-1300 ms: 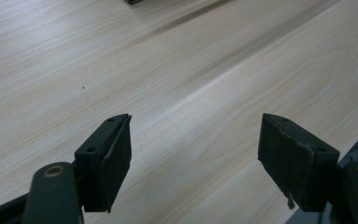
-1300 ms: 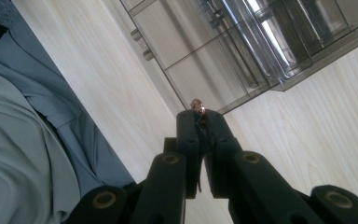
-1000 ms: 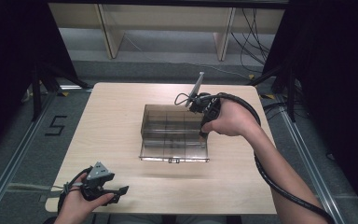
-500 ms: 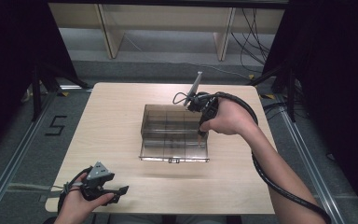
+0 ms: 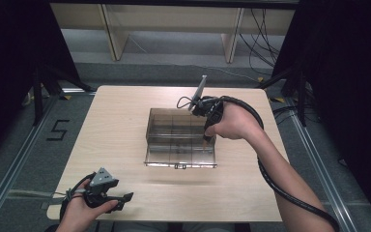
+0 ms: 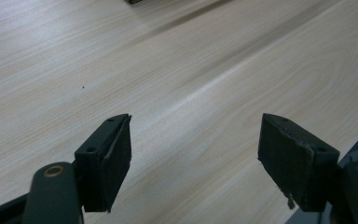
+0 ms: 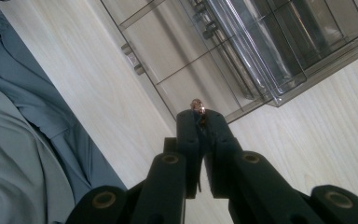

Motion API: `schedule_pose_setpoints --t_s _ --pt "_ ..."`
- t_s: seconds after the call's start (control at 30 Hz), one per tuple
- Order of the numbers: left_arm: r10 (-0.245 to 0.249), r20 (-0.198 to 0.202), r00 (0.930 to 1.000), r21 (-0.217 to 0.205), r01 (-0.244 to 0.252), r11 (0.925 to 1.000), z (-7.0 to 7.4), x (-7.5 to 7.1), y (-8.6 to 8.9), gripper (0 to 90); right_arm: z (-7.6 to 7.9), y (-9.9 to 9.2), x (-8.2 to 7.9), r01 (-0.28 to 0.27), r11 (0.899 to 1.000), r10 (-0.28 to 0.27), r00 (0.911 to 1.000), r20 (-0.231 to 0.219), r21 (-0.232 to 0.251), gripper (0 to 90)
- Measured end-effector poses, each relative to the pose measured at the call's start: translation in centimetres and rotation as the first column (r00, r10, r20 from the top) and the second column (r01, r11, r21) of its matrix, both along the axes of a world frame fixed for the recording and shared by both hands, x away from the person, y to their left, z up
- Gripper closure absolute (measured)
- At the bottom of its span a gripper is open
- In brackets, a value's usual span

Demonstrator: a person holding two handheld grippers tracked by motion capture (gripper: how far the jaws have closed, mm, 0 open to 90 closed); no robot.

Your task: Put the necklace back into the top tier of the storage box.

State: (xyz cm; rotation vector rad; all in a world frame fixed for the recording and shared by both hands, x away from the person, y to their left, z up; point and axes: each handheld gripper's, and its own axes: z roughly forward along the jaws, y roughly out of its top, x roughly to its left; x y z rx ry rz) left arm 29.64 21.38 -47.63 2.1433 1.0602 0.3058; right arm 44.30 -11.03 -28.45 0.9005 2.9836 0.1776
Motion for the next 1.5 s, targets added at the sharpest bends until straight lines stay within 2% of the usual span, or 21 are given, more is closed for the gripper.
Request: schedule_pose_setpoints --t_s 0.03,0.07,0.1,0.13,0.23,0.3,0.33,0.5,0.67,0.9,0.93,0.97,1.0,1.03,1.07,1.1,1.17,1.23,1.43,1.5 --pt "0.021 0.005 0.9998 -0.017 -0.021 0.9996 -0.1 0.0 -0.1 25.8 -0.1 0.0 0.0 -0.002 1.0 0.002 1.0 -0.001 0.006 86.2" --pt "0.022 0.004 0.9997 -0.018 -0.022 0.9996 -0.1 0.0 -0.2 25.8 -0.1 0.0 0.0 0.002 1.0 -0.002 1.0 0.001 0.004 86.2" --pt "0.013 0.003 0.9999 -0.016 -0.013 0.9998 -0.1 0.0 -0.1 25.8 -0.1 0.1 0.0 0.009 1.0 -0.009 1.0 0.001 0.003 86.2" --pt "0.0 -0.001 1.0 -0.001 0.0 1.0 0.0 0.0 0.0 25.8 -0.2 0.0 0.1 -0.008 1.0 0.008 0.9999 0.006 0.004 86.2" --pt "0.019 0.005 0.9998 -0.017 -0.019 0.9997 -0.1 0.0 -0.1 25.8 -0.4 0.1 0.2 -0.006 1.0 0.006 1.0 -0.005 0.006 86.2" --pt "-0.004 -0.001 1.0 0.003 0.004 1.0 0.0 0.0 0.0 25.8 -0.5 0.2 0.1 0.012 1.0 -0.012 0.9999 -0.009 0.007 86.2" --pt "0.013 0.004 0.9999 -0.015 -0.013 0.9998 -0.1 0.0 -0.1 25.8 -0.6 0.2 0.1 0.012 1.0 -0.011 0.9999 -0.008 0.01 86.2" --pt "0.013 0.005 0.9999 -0.01 -0.013 0.9999 -0.1 0.0 -0.1 25.8 -0.9 0.1 0.3 -0.007 1.0 0.007 1.0 0.001 0.007 86.2" --pt "0.014 0.005 0.9999 -0.01 -0.014 0.9999 -0.1 0.0 -0.1 25.8 -1.3 0.2 0.3 0.012 1.0 -0.012 0.9999 -0.01 0.004 86.1" --pt "0.017 0.005 0.9998 -0.014 -0.016 0.9998 -0.1 0.0 -0.1 25.8 -1.8 0.2 0.5 0.01 1.0 -0.01 0.9999 -0.012 -0.002 86.1" --pt "0.017 0.006 0.9998 -0.014 -0.017 0.9998 -0.1 0.0 -0.1 25.8 -1.9 0.2 0.6 -0.004 1.0 0.004 1.0 -0.008 -0.003 86.1" --pt "0.016 0.006 0.9999 -0.013 -0.016 0.9998 -0.1 0.0 -0.1 25.8 -1.9 0.3 0.4 0.018 1.0 -0.018 0.9997 -0.015 -0.01 86.1" --pt "0.016 0.006 0.9999 -0.013 -0.016 0.9998 -0.1 0.0 -0.1 25.8 -2.1 0.3 0.5 0.017 1.0 -0.017 0.9997 -0.018 -0.006 86.1" --pt "0.017 0.006 0.9998 -0.014 -0.017 0.9998 -0.1 0.0 -0.1 25.8 -2.2 0.3 0.6 -0.008 1.0 0.008 0.9999 -0.008 -0.01 86.1" --pt "0.017 0.006 0.9998 -0.014 -0.017 0.9998 -0.1 0.0 -0.1 25.8 -2.2 0.4 0.4 0.032 0.999 -0.032 0.9992 -0.024 -0.002 86.1" --pt "0.018 0.006 0.9998 -0.015 -0.018 0.9997 -0.1 0.0 -0.1 25.8 -2.3 0.4 0.6 0.005 1.0 -0.005 0.9997 -0.023 0.0 86.1" --pt "0.017 0.007 0.9998 -0.015 -0.017 0.9997 -0.1 0.0 -0.1 25.8 -2.6 0.3 0.6 0.001 1.0 -0.001 0.9999 -0.016 -0.001 86.1" --pt "0.016 0.006 0.9998 -0.014 -0.016 0.9998 -0.1 0.0 -0.1 25.8 -2.7 0.4 0.6 0.023 1.0 -0.024 0.9995 -0.023 -0.007 86.0" --pt "0.018 0.007 0.9998 -0.016 -0.018 0.9997 -0.1 0.0 -0.1 25.8 -3.2 0.3 0.9 -0.006 1.0 0.006 0.9998 -0.016 -0.007 86.0" --pt "0.013 0.005 0.9999 -0.01 -0.013 0.9999 -0.1 0.0 -0.1 25.8 -3.4 0.4 0.8 0.007 1.0 -0.007 0.9998 -0.019 -0.019 86.0"
